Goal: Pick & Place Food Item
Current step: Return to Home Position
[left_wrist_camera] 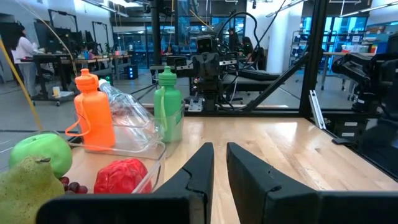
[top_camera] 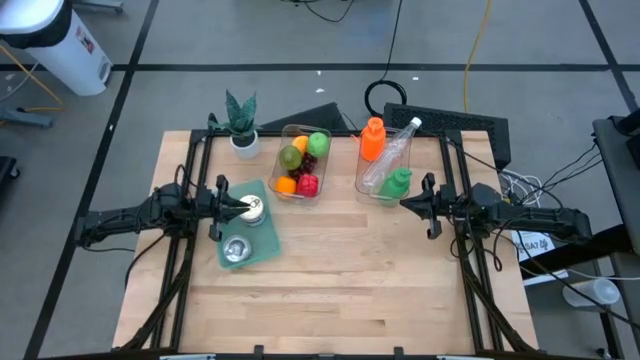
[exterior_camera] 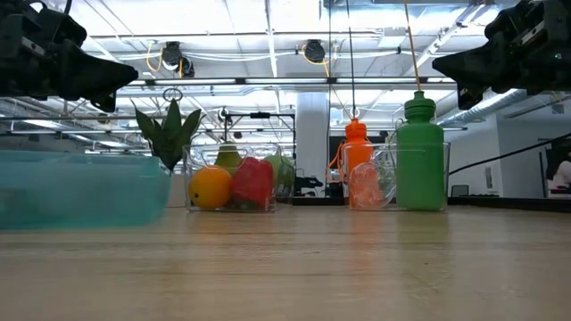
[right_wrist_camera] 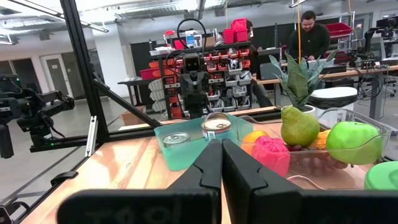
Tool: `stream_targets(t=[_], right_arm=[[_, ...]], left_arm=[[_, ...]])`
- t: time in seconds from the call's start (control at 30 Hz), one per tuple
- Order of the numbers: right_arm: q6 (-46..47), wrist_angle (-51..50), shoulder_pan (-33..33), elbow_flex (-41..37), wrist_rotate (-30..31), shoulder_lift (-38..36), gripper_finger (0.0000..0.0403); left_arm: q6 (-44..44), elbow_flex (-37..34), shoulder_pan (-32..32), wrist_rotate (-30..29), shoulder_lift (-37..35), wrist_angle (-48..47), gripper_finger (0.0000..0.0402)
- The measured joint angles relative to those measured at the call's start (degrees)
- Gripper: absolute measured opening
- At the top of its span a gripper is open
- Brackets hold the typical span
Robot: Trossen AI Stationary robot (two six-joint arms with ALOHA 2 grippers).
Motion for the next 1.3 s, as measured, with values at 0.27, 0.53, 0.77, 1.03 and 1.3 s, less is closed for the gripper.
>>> stream_targets(t=[0.27,0.53,0.77,1.03,1.3], right_arm=[[0.0,0.0,0.0,0.0,0.0,0.0,0.0000],[0.0,0.0,0.0,0.0,0.0,0.0,0.0000],[0.0,0.0,0.0,0.0,0.0,0.0,0.0000],[0.0,0.0,0.0,0.0,0.0,0.0,0.0000],[0.0,0.0,0.0,0.0,0.0,0.0,0.0000]], left_arm=[[0.0,0.0,0.0,0.0,0.0,0.0,0.0051],[0.0,0.0,0.0,0.0,0.0,0.0,0.0051],[0.0,0.0,0.0,0.0,0.0,0.0,0.0051],[0.0,0.0,0.0,0.0,0.0,0.0,0.0051],[0.0,0.0,0.0,0.0,0.0,0.0,0.0051]])
